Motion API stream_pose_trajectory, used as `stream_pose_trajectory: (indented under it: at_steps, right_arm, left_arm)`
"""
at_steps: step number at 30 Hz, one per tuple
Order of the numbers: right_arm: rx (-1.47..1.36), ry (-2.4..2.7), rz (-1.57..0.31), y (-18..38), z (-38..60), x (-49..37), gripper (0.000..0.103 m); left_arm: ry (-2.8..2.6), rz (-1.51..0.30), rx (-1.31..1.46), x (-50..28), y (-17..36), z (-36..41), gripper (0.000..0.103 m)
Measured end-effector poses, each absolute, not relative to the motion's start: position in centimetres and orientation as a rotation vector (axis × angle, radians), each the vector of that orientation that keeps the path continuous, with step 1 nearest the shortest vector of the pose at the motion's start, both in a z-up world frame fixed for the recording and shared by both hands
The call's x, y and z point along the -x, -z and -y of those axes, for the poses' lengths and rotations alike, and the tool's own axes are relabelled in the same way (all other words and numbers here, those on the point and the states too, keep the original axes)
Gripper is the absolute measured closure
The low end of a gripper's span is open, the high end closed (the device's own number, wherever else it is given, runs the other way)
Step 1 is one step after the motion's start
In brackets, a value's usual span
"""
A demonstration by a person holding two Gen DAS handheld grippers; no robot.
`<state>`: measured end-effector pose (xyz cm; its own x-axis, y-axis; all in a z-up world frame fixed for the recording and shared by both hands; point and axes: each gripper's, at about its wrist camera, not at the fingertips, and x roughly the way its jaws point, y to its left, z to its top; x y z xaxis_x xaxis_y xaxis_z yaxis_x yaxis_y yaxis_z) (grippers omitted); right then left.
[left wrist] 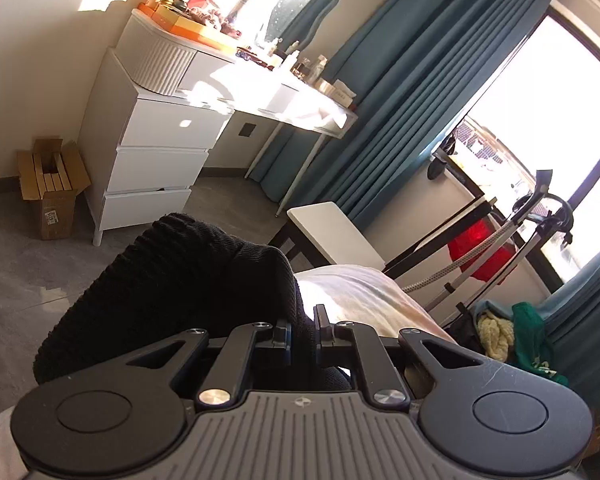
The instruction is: Fold clothes
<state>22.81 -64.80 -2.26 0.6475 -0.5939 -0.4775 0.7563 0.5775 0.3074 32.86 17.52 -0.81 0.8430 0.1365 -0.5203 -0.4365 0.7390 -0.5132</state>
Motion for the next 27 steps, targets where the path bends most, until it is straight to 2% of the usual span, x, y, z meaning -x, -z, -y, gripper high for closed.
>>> stream_pose_trajectory:
  at_steps: [6,12,13,14,15,16,17,18,19,21,24,27]
  right_arm:
    - [-0.453,0.683,-0.461,7.9,66.1,-25.3,0.1]
    - [-0.537,0.505,-0.534,8.6,69.1,-22.9,0.097]
    - [-0.546,0.476,-0.545,8.6,69.6,-22.3,0.095]
    - [-0.549,0.463,-0.558,8.6,69.8,-21.9,0.089]
    - [-0.552,0.45,-0.571,8.6,70.0,-21.4,0.082]
    - [-0.561,0.432,-0.584,8.8,70.2,-20.9,0.064]
    - [-0.58,0.406,-0.598,9.0,70.4,-20.4,0.054]
    - [-0.595,0.38,-0.611,9.3,70.5,-19.9,0.038]
    - [-0.602,0.354,-0.622,9.4,70.4,-19.6,0.032]
    - [-0.596,0.29,-0.627,9.6,70.0,-19.2,0.032]
    - [-0.536,0.185,-0.633,10.0,68.8,-19.8,0.033]
    - [-0.394,0.196,-0.778,11.0,67.1,-21.8,0.037]
  left_arm:
    - [-0.346,-0.598,0.578,-40.5,6.3,-15.5,0.092]
    - [-0.289,-0.606,0.482,-39.5,6.6,-14.7,0.087]
    - [-0.273,-0.598,0.463,-38.6,6.1,-14.5,0.081]
    - [-0.257,-0.591,0.445,-37.7,5.7,-14.2,0.069]
    - [-0.24,-0.584,0.426,-36.8,5.3,-14.0,0.063]
    - [-0.224,-0.577,0.408,-35.9,4.8,-13.7,0.049]
    - [-0.208,-0.569,0.389,-34.9,4.4,-13.5,0.037]
    - [-0.191,-0.562,0.371,-34.0,3.9,-13.2,0.034]
    - [-0.175,-0.555,0.352,-33.1,3.5,-13.0,0.03]
    - [-0.143,-0.54,0.315,-31.3,2.6,-12.5,0.022]
    - [-0.094,-0.517,0.26,-28.5,1.3,-11.8,0.022]
    - [-0.049,-0.543,0.269,-26.0,1.9,-10.0,0.022]
